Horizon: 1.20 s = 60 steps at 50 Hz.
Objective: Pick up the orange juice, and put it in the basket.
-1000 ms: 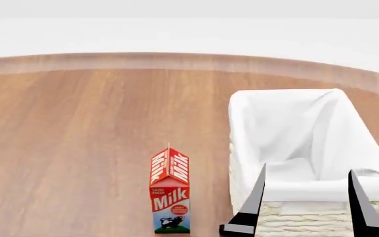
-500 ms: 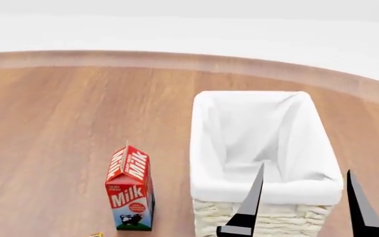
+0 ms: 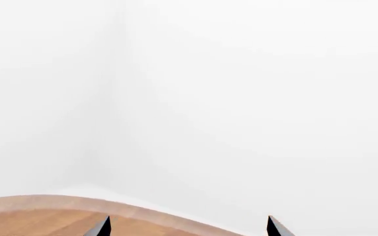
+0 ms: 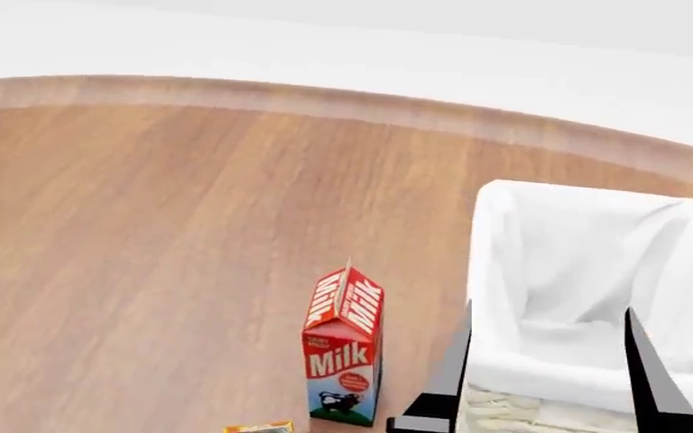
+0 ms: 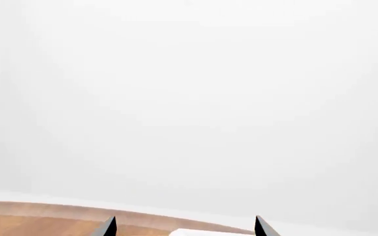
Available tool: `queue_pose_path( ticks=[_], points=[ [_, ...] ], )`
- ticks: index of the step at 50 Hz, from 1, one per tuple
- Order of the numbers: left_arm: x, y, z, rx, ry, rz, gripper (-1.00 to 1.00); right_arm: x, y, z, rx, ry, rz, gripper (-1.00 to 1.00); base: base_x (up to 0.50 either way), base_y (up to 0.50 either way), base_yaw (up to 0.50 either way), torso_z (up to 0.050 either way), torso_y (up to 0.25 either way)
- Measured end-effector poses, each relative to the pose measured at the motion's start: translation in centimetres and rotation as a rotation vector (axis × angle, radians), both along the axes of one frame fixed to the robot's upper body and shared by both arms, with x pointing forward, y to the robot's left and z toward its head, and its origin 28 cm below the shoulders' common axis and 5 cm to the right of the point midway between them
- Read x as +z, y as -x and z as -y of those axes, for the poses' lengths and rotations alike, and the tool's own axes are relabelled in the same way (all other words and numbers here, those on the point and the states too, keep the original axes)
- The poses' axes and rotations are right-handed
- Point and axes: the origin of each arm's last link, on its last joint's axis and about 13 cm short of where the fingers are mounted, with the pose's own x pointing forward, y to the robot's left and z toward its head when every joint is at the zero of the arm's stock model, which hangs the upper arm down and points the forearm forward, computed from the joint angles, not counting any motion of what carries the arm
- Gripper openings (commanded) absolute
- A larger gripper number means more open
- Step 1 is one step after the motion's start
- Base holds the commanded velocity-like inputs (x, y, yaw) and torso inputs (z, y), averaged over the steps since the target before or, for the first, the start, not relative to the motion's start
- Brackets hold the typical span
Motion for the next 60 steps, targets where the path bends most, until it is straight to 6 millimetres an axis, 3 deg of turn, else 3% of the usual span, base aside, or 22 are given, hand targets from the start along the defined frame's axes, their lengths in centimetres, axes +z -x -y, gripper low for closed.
queue_pose_path(
  ticks=[43, 60],
  points=[
    [0.22, 0.32, 0.02, -0.057, 0.008, 0.009, 1.0, 0.14, -0.01, -0.21, 0.045, -0.018, -0.003, 1.0, 0.0, 0.0, 0.03, 0.046, 0.0],
    [0.35, 0.49, 0.17, -0.067, -0.016, 0.018, 1.0, 0.29, 0.05, -0.23, 0.046, -0.012, -0.001, 1.0, 0.0, 0.0, 0.0, 0.044, -0.164]
  ],
)
